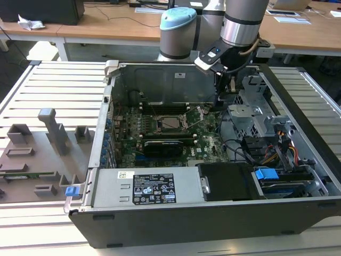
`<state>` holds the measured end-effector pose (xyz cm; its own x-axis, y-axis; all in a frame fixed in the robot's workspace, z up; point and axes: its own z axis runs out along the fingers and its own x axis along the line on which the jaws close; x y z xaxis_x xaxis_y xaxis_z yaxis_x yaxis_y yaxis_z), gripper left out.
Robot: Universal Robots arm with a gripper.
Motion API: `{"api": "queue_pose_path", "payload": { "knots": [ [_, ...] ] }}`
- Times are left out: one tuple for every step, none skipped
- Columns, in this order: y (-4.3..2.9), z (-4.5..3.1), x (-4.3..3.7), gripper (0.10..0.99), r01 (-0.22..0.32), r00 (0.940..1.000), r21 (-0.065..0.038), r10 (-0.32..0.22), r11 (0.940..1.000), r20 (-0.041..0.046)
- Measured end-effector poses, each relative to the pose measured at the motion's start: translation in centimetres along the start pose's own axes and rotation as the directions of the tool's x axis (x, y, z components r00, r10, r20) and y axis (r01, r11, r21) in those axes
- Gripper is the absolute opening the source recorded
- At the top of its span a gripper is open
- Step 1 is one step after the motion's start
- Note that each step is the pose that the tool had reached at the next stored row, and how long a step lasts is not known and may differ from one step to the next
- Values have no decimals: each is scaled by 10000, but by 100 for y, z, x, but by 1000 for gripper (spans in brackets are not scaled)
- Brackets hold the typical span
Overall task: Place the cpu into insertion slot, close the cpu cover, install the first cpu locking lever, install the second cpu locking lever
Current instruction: 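Close the cpu cover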
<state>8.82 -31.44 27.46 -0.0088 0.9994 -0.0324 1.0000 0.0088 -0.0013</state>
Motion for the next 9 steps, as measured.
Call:
{"api": "queue_pose_path", "payload": {
  "knots": [
    [-5,24,1,106,0,10000,0,0,10000,0],
    [-8,47,2,106,-1,10000,0,1,10000,0],
    [-8,63,2,106,1,10000,0,-1,10000,0],
    [-9,96,3,106,0,10000,0,0,10000,1],
    [-9,115,4,106,0,10000,0,0,10000,1],
    [-9,132,4,106,0,10000,0,0,10000,1],
    [-9,154,5,106,0,10000,0,0,10000,1],
    [-9,172,6,106,0,10000,0,0,10000,0],
    [-9,190,6,106,0,10000,0,0,10000,1]
  ]
}}
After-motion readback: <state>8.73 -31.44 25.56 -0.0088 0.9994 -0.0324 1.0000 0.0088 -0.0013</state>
